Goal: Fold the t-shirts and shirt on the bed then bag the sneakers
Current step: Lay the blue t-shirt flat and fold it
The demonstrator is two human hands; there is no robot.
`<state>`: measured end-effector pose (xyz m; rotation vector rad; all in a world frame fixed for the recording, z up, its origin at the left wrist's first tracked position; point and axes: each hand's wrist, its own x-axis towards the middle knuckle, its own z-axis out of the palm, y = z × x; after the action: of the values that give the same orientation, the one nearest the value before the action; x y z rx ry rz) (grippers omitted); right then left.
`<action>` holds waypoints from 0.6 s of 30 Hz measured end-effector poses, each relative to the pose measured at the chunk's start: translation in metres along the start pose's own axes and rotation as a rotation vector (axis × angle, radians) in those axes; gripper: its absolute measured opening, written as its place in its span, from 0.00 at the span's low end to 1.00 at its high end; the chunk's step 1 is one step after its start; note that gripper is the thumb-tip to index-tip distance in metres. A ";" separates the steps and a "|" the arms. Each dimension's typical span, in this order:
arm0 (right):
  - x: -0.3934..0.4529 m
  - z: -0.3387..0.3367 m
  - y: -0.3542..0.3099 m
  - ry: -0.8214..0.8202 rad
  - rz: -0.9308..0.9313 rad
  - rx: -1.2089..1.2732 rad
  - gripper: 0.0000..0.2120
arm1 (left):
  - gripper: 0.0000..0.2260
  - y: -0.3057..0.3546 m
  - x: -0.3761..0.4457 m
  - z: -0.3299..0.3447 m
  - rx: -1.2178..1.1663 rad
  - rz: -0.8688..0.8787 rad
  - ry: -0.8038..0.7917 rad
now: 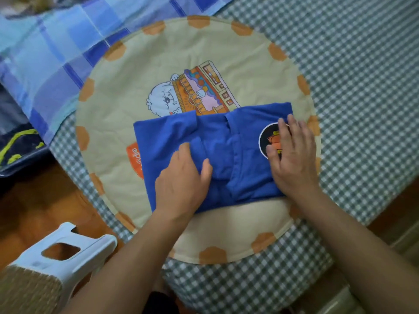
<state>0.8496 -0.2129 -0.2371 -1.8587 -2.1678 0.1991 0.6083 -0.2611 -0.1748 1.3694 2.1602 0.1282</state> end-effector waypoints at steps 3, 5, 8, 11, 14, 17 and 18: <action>0.003 0.004 -0.016 0.020 -0.012 0.054 0.25 | 0.21 0.010 0.000 0.011 0.093 -0.004 -0.013; 0.006 0.006 -0.036 0.036 -0.016 0.108 0.23 | 0.19 0.018 0.003 0.022 0.193 0.021 -0.041; 0.005 0.010 -0.050 0.019 0.035 0.157 0.23 | 0.11 0.014 0.006 0.022 0.111 -0.033 -0.017; -0.003 0.011 -0.045 0.025 0.121 0.175 0.22 | 0.11 0.011 0.000 0.011 -0.044 -0.078 0.030; -0.012 0.013 -0.035 0.029 0.160 0.142 0.22 | 0.19 0.015 -0.004 0.013 0.001 0.062 -0.018; -0.018 0.013 -0.029 0.001 0.123 0.101 0.23 | 0.30 0.012 -0.003 0.030 0.158 0.226 -0.155; -0.018 0.012 -0.028 -0.008 0.098 0.092 0.23 | 0.31 0.008 -0.001 0.031 0.191 0.251 -0.159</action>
<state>0.8219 -0.2343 -0.2425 -1.9166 -2.0386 0.3207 0.6313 -0.2645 -0.1972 1.6966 1.9026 -0.0915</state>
